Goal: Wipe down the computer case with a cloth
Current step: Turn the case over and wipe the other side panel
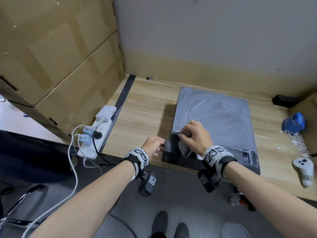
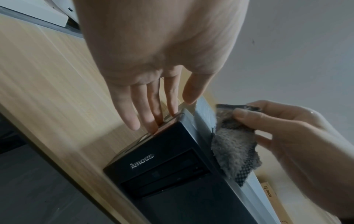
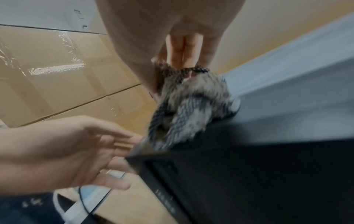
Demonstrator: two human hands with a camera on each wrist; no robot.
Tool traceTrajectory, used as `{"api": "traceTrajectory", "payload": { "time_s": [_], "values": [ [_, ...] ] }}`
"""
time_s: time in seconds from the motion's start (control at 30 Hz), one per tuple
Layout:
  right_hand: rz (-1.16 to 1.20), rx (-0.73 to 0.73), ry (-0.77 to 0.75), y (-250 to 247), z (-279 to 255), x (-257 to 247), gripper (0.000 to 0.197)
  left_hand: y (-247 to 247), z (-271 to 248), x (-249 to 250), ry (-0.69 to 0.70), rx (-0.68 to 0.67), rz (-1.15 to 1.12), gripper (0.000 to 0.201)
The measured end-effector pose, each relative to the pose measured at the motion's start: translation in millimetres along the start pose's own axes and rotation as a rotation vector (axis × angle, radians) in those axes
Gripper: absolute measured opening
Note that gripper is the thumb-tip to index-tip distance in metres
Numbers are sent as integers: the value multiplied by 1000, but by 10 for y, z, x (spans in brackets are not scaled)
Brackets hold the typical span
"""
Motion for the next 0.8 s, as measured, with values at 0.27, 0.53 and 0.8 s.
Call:
{"api": "traceTrajectory", "payload": {
  "time_s": [0.27, 0.53, 0.8],
  "values": [
    [-38, -28, -7, 381, -28, -162, 23, 6, -36, 7, -13, -14, -7, 15],
    [-188, -167, -106, 484, 41, -264, 18, 25, -61, -6, 10, -30, 15, 22],
    [-561, -182, -427, 639, -177, -489, 18, 55, -79, 45, 27, -43, 96, 25]
  ]
}}
Point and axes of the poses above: each hand's wrist, its own z-axis towards the middle knuckle, its own y-axis out of the palm, x = y × z, the point moved 10 cm from there along z, towards the middle knuckle, and after that the axes turned 15 degrees about -x, right-handed, at the moved point
